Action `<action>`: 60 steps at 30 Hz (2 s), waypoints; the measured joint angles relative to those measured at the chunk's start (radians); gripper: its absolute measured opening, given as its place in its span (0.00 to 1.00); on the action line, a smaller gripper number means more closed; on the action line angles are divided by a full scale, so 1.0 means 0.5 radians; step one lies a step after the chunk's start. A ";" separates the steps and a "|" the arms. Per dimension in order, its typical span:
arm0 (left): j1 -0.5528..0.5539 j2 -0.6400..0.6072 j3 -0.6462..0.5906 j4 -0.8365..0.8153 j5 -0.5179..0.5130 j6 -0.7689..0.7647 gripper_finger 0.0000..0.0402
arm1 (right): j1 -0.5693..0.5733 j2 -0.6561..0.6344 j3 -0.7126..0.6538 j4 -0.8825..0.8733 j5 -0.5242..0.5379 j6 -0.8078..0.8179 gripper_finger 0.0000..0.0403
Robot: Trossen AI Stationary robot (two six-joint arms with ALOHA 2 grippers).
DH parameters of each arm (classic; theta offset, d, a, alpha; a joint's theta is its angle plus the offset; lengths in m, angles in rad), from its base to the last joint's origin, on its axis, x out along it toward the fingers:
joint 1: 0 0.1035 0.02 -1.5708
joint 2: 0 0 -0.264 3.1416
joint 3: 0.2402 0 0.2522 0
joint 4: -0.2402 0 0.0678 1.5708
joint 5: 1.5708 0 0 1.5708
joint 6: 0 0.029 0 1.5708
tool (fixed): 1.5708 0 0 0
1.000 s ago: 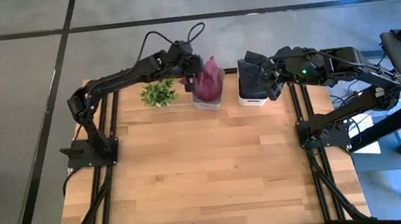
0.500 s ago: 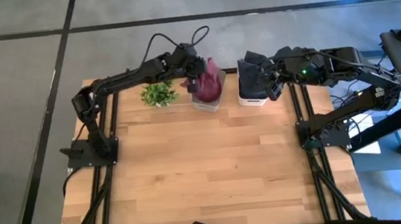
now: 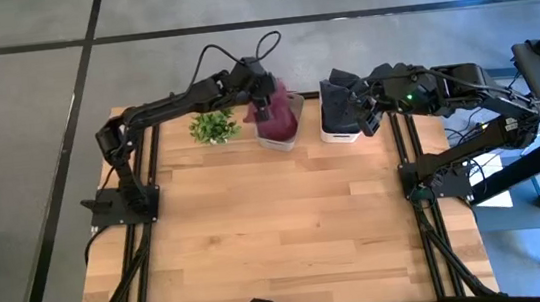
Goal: Pick & Place hat
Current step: Return to Home Position
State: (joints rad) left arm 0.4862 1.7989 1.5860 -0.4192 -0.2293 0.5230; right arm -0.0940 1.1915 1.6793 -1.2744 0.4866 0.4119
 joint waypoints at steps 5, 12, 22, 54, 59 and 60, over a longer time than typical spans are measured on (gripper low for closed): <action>-0.017 -0.089 0.002 -0.150 -0.084 -0.140 0.41 | 0.000 0.000 0.000 -0.084 0.001 0.016 0.55; -0.096 -0.140 0.002 -0.771 0.666 -0.308 0.40 | 0.000 0.000 0.000 -0.110 0.001 0.009 0.55; -0.360 -0.138 -0.092 -1.008 1.245 -0.546 0.41 | 0.000 0.009 -0.158 0.000 0.004 -0.006 0.55; -0.870 -1.992 -2.262 1.364 1.083 -1.523 0.41 | 0.358 -0.947 -2.686 2.846 -1.188 -0.413 0.55; -0.834 -2.270 -2.562 1.553 1.059 -1.647 0.40 | 0.357 -1.088 -2.949 3.235 -1.186 -0.286 0.55; -0.827 -2.325 -2.614 1.578 1.044 -1.670 0.41 | 0.357 -1.128 -2.983 3.237 -1.183 -0.255 0.55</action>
State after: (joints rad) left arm 0.0729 0.6365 0.2791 0.3697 0.2929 -0.3120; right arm 0.0845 0.6274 0.1880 0.3441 -0.1052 0.2843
